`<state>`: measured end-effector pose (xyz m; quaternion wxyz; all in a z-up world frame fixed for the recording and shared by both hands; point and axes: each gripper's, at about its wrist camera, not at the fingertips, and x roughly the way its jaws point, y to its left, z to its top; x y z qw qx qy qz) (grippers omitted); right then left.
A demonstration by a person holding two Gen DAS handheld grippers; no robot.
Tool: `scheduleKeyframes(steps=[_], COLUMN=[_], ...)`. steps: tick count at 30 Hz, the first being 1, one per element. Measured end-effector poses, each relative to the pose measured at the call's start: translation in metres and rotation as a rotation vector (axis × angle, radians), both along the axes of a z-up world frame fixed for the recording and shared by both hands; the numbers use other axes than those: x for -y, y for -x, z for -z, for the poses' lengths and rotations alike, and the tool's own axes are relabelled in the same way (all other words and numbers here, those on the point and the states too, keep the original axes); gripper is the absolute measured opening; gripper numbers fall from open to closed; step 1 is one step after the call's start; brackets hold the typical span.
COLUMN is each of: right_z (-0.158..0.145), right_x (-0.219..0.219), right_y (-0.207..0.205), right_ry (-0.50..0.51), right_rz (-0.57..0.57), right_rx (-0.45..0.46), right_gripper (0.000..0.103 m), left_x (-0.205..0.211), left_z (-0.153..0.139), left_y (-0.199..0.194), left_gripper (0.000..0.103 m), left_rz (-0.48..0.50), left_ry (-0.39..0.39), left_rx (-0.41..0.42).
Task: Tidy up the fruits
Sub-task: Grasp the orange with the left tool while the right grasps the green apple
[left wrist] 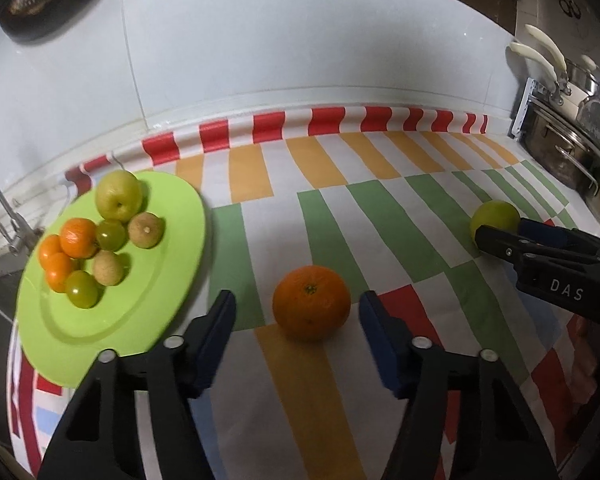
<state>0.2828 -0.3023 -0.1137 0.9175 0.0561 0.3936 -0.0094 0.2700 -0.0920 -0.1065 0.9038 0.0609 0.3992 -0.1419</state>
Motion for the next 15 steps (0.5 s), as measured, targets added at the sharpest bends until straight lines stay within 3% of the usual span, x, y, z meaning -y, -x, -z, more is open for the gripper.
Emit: scheduleKeyframes(steps=[7, 15], right_z=[0.0062, 0.0052], right_x=[-0.0013, -0.0060], right_y=[-0.0090, -0.0069], right_ry=[-0.003, 0.004], right_rz=[-0.007, -0.024], right_rx=[-0.017, -0.010], right_gripper=[0.054, 0.052], left_x=[0.0046, 0.0052], left_z=[0.0029, -0.0008], left_y=[-0.0062, -0.0040], left_gripper=[0.043, 0.042], left_rz=[0.024, 0.036], left_ry=[0.024, 0.024], left_rx=[-0.026, -0.006])
